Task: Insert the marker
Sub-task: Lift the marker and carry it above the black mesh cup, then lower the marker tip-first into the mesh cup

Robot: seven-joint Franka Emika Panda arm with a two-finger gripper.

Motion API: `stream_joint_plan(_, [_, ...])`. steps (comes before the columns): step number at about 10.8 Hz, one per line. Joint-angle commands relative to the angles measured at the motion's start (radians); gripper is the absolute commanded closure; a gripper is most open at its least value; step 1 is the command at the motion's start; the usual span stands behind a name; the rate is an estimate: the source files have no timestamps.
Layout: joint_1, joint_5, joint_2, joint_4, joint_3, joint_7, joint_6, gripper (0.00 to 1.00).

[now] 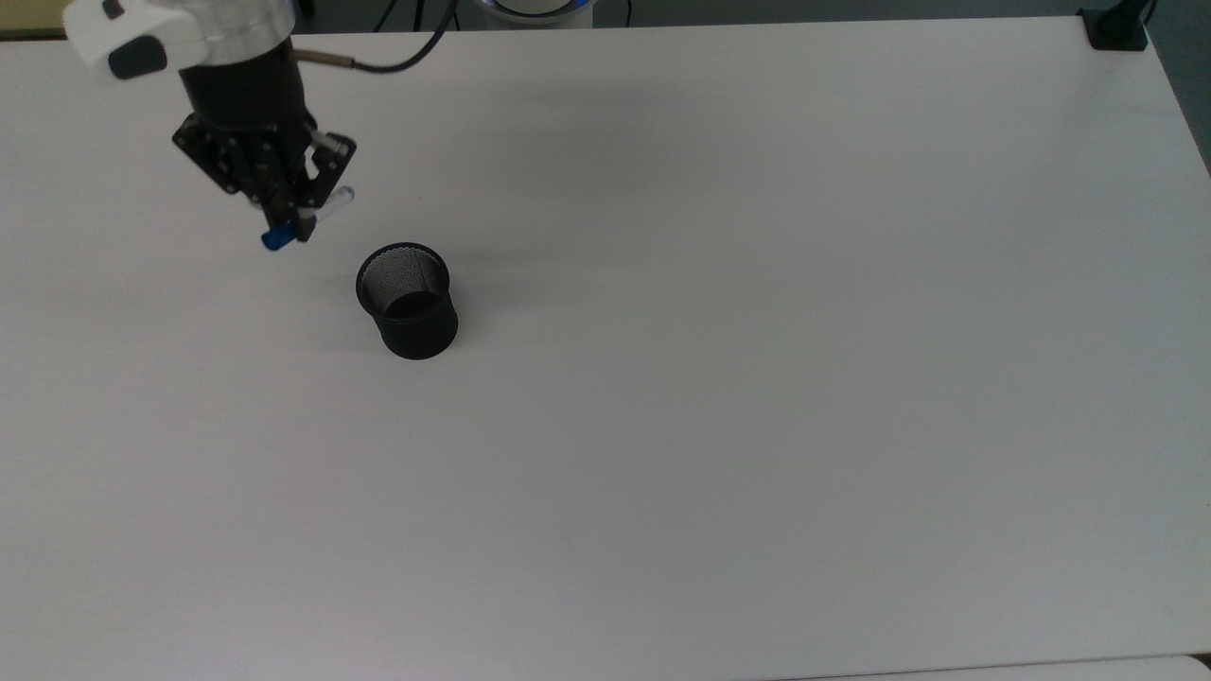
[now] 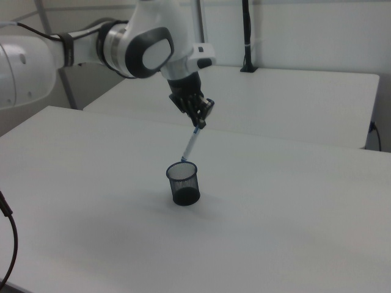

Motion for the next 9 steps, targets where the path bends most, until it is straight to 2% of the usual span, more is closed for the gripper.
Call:
stream_joint_plan(1, [0.004, 0.014, 0.041, -0.022, 0.009, 0.010, 0.097, 1.00])
stream_joint_plan(4, [0.019, 0.006, 0.081, -0.046, 0.018, 0.043, 0.140, 1.00])
stream_joint_plan(8, [0.094, -0.003, 0.083, -0.097, 0.016, 0.070, 0.141, 0.99])
stream_joint_plan(9, [0.104, -0.003, 0.083, -0.105, 0.016, 0.073, 0.141, 0.96])
